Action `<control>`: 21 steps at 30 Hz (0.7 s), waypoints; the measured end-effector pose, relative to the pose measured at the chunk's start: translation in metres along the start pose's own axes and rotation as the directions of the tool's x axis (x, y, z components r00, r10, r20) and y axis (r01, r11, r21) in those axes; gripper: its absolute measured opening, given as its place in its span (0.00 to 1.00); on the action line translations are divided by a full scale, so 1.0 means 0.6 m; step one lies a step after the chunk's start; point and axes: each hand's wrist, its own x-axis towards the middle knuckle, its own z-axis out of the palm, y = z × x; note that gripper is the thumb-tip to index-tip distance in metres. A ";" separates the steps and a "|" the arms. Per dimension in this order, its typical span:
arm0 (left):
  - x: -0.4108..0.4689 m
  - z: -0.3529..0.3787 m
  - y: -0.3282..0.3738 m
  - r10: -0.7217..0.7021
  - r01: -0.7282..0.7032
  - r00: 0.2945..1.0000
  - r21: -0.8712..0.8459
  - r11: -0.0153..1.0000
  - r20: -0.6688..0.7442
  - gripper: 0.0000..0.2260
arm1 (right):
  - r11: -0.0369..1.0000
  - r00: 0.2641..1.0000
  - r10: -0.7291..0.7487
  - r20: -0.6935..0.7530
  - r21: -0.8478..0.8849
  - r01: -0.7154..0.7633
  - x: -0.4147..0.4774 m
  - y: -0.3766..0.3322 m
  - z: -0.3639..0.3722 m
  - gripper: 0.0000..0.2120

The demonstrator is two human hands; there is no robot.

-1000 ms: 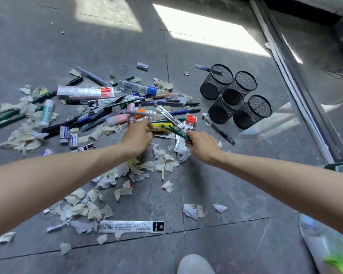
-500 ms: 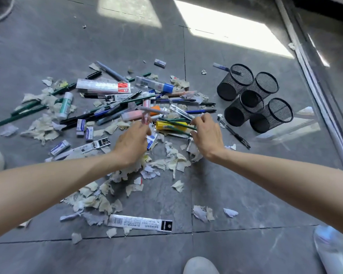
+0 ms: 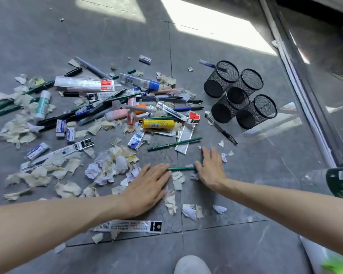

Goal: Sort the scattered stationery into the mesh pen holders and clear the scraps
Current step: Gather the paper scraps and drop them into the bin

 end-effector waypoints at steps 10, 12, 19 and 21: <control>0.057 -0.079 -0.075 -0.138 0.144 0.978 0.027 0.989 -0.155 0.16 | 0.998 0.997 0.002 -0.076 0.062 0.003 -0.001 -0.015 -0.023 0.16; 0.071 -0.087 -0.071 -0.136 0.153 0.966 0.059 0.987 -0.220 0.09 | 0.993 0.996 -0.065 -0.058 0.092 0.070 -0.012 -0.016 -0.017 0.10; 0.111 -0.082 -0.043 0.113 -0.091 0.992 0.324 0.942 -0.050 0.13 | 0.990 0.986 -0.140 -0.092 -0.017 0.139 -0.004 -0.017 -0.036 0.24; 0.114 -0.082 -0.037 0.152 -0.139 0.988 0.338 0.931 -0.012 0.13 | 0.972 0.977 -0.199 0.080 -0.114 0.207 0.005 -0.012 -0.046 0.33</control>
